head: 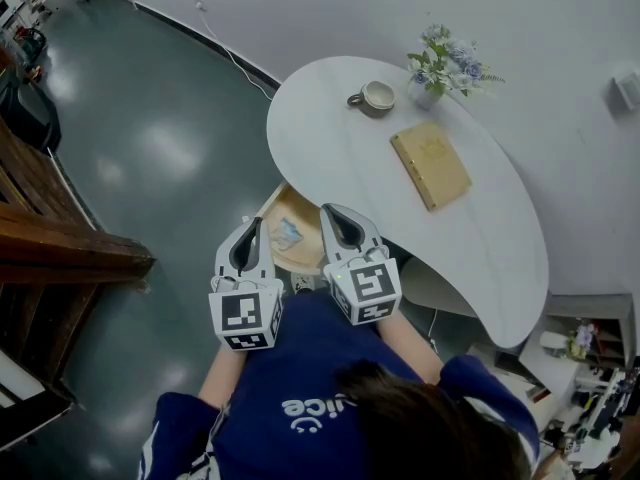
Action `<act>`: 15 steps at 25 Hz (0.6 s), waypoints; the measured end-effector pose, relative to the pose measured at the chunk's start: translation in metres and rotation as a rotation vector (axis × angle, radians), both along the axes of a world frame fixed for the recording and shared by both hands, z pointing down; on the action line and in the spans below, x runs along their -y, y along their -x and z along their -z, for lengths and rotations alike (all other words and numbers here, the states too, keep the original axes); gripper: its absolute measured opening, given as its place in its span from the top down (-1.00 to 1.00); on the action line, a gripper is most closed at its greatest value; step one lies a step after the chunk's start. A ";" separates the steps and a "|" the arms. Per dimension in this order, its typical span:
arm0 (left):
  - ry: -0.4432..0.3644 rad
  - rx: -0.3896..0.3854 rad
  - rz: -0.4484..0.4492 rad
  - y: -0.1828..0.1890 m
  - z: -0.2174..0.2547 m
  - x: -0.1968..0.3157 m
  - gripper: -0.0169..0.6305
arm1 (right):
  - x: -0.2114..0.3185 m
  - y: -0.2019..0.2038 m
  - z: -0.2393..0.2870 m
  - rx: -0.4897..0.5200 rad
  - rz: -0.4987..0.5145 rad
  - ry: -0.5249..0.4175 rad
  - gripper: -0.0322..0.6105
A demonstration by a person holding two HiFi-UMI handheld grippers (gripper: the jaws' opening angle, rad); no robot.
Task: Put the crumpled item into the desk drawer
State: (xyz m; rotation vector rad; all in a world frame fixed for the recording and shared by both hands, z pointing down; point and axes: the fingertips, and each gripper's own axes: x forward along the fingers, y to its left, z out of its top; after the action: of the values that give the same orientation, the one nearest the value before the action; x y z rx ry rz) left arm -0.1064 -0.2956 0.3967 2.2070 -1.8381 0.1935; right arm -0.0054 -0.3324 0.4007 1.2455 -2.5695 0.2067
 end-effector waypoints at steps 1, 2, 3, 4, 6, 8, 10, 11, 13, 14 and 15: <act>0.000 0.000 0.000 0.000 0.000 0.000 0.94 | 0.000 0.000 -0.001 -0.002 -0.001 -0.002 0.88; 0.000 0.000 0.001 0.000 0.000 0.001 0.94 | 0.000 0.000 -0.001 -0.005 -0.002 -0.004 0.88; 0.000 0.000 0.001 0.000 0.000 0.001 0.94 | 0.001 0.000 -0.002 -0.007 -0.004 -0.004 0.88; 0.001 0.001 0.001 0.000 -0.001 0.002 0.94 | 0.002 0.000 -0.003 -0.010 -0.004 -0.003 0.88; 0.006 0.005 0.003 0.001 -0.002 0.003 0.93 | 0.003 0.001 -0.004 -0.010 -0.004 0.002 0.88; 0.013 0.005 0.007 0.002 -0.005 0.003 0.94 | 0.004 0.002 -0.005 -0.010 -0.002 0.008 0.88; 0.018 0.002 0.012 0.004 -0.007 0.002 0.94 | 0.004 0.003 -0.007 -0.013 0.001 0.012 0.88; 0.019 0.001 0.015 0.004 -0.007 0.002 0.93 | 0.004 0.003 -0.007 -0.014 0.002 0.012 0.88; 0.021 0.001 0.017 0.005 -0.007 0.002 0.94 | 0.004 0.003 -0.008 -0.014 0.000 0.010 0.88; 0.022 0.002 0.018 0.005 -0.008 0.002 0.94 | 0.004 0.004 -0.008 -0.014 -0.001 0.007 0.88; 0.023 0.002 0.019 0.006 -0.008 0.002 0.93 | 0.004 0.004 -0.008 -0.016 0.000 0.005 0.88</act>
State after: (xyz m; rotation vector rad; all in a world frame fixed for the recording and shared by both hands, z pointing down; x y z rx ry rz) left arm -0.1121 -0.2980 0.4047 2.1744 -1.8475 0.2114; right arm -0.0095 -0.3367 0.4090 1.2404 -2.5544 0.2019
